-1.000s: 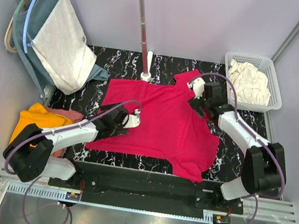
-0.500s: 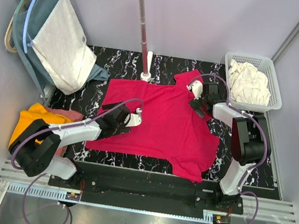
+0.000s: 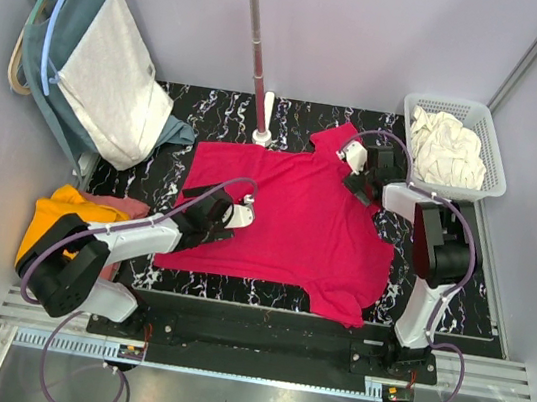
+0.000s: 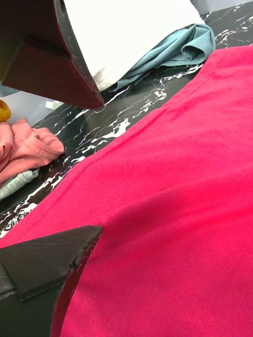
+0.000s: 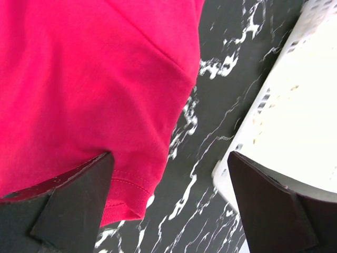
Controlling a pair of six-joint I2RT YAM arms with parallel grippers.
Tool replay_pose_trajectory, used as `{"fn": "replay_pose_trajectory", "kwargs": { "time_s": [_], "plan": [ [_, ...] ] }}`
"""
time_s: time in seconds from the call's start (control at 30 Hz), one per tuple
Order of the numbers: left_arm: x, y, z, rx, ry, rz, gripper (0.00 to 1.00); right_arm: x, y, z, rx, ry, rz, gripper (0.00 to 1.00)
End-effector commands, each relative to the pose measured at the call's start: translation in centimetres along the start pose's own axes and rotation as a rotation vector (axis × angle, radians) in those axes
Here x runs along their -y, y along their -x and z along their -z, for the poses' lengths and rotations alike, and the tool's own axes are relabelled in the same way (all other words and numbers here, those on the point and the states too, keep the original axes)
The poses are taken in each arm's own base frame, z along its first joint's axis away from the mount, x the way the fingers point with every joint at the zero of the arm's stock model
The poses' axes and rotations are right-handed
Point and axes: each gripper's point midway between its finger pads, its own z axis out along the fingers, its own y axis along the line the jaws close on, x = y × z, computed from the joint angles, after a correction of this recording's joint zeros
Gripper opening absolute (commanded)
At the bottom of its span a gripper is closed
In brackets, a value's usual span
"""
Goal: Fold and stack the t-shirts
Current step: Flatten the tshirt out
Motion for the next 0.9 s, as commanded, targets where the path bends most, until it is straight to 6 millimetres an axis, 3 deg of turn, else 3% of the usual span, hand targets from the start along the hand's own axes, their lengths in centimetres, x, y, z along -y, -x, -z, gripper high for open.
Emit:
{"fn": "replay_pose_trajectory", "kwargs": {
  "time_s": [0.0, 0.3, 0.47, 0.87],
  "plan": [
    [-0.7, 0.3, -0.2, 0.016, 0.035, 0.015, 0.99, 1.6, 0.4, -1.5, 0.001, -0.048, 0.029, 1.00],
    [-0.4, 0.0, -0.2, 0.014, 0.035, 0.010, 0.99, 3.0, -0.1, -2.5, -0.027, -0.076, 0.060, 1.00],
    [-0.8, 0.2, -0.2, 0.015, 0.043, 0.014, 0.99, 3.6, -0.3, -1.9, -0.030, -0.089, 0.055, 1.00],
    [-3.2, 2.1, 1.3, 0.075, 0.086, 0.086, 0.99, 5.5, 2.1, 4.4, 0.072, -0.068, -0.092, 1.00]
  ]
}}
